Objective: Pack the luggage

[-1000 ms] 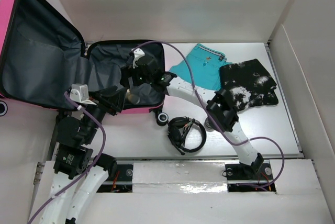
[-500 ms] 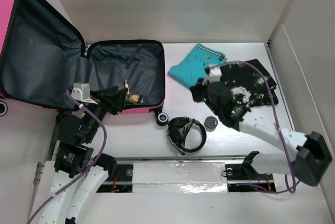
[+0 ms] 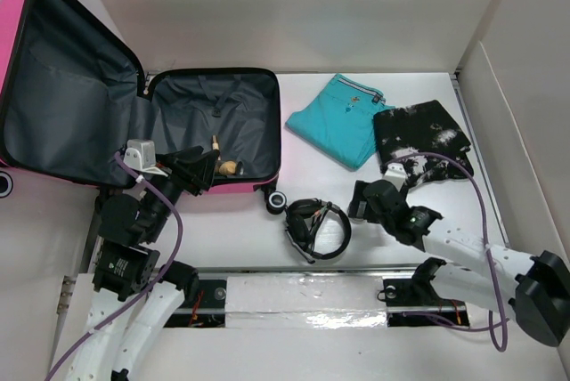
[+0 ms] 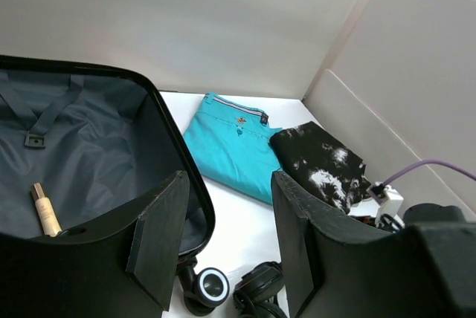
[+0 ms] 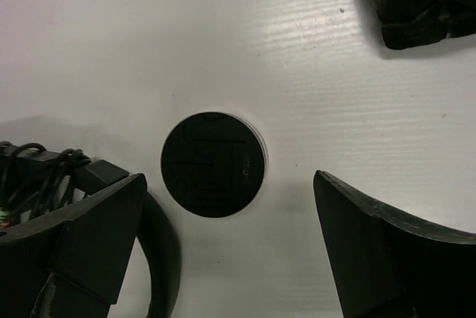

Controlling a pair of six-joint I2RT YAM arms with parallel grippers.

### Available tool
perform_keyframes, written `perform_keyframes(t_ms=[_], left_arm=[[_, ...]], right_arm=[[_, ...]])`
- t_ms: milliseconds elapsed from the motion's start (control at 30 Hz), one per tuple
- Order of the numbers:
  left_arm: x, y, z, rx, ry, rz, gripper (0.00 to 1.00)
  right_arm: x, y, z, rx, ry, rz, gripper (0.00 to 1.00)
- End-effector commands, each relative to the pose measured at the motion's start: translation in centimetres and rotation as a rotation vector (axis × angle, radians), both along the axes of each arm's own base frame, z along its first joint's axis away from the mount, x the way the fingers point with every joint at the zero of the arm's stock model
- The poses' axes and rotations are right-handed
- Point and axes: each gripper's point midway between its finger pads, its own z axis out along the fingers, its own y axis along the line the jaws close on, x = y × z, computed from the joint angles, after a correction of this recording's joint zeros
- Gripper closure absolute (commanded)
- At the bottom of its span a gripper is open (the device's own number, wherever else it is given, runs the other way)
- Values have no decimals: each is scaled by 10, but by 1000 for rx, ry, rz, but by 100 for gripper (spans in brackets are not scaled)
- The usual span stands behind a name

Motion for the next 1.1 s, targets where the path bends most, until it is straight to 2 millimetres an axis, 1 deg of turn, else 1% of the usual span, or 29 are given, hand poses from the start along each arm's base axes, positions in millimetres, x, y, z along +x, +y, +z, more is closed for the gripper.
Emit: perform_keyframes(t_ms=[0, 133, 167, 200, 233, 267, 300, 367, 400, 500, 567, 633, 700, 733, 767, 800, 833, 867, 900, 933, 967, 1000, 1033, 1067], left_arm=[[-3, -3, 14, -14, -51, -19, 55], [-4, -3, 13, -15, -51, -20, 55], [-5, -3, 14, -16, -55, -24, 55], [-5, -3, 15, -17, -57, -22, 55], [-3, -1, 13, -15, -49, -10, 55], [-2, 0, 13, -13, -47, -5, 55], [-3, 0, 13, -14, -48, -2, 55], [-5, 0, 15, -16, -57, -6, 55], [-5, 0, 16, -17, -59, -8, 55], [-4, 3, 16, -13, -59, 7, 55], [-6, 6, 17, -15, -64, 19, 55], [-8, 7, 20, -20, -76, 22, 55], [-8, 7, 19, -20, -74, 21, 55], [-8, 6, 19, -19, -75, 18, 55], [-8, 6, 19, -20, -74, 14, 55], [-9, 5, 20, -21, -77, 11, 55], [-10, 5, 21, -23, -81, 7, 55], [-10, 5, 21, -24, -84, 7, 55], [-9, 5, 21, -21, -82, 7, 55], [-8, 5, 20, -21, -77, 11, 55], [-8, 5, 19, -20, -76, 13, 55], [-8, 6, 20, -21, -77, 14, 55], [-9, 6, 21, -23, -81, 14, 55], [-9, 6, 21, -23, -83, 16, 55]], right_arm=[[2, 3, -2, -22, 23, -18, 0], [10, 19, -5, -44, 38, 15, 0], [13, 20, -11, -66, 58, 4, 0], [12, 25, -11, -78, 60, 12, 0], [11, 24, -14, -98, 76, 4, 0], [16, 25, -14, -113, 77, -22, 0], [15, 28, -15, -123, 79, -12, 1], [21, 32, -15, -135, 80, -16, 5], [22, 32, -20, -153, 95, -18, 7], [24, 34, -26, -166, 116, -31, 13], [25, 36, -28, -169, 119, -28, 19], [26, 36, -26, -172, 116, -30, 22], [29, 30, -19, -189, 90, -61, 27], [30, 28, -8, -199, 69, -67, 28], [33, 24, 2, -219, 45, -82, 28], [38, 17, 17, -259, -5, -108, 29], [37, 15, 30, -287, -25, -100, 31], [47, 18, 59, -279, -90, -98, 32], [50, 21, 75, -285, -131, -91, 32], [57, 28, 92, -262, -173, -78, 34], [63, 39, 116, -254, -224, -27, 34], [68, 47, 127, -236, -252, 1, 34], [76, 66, 146, -161, -313, 21, 35], [78, 80, 158, -152, -348, 79, 35]])
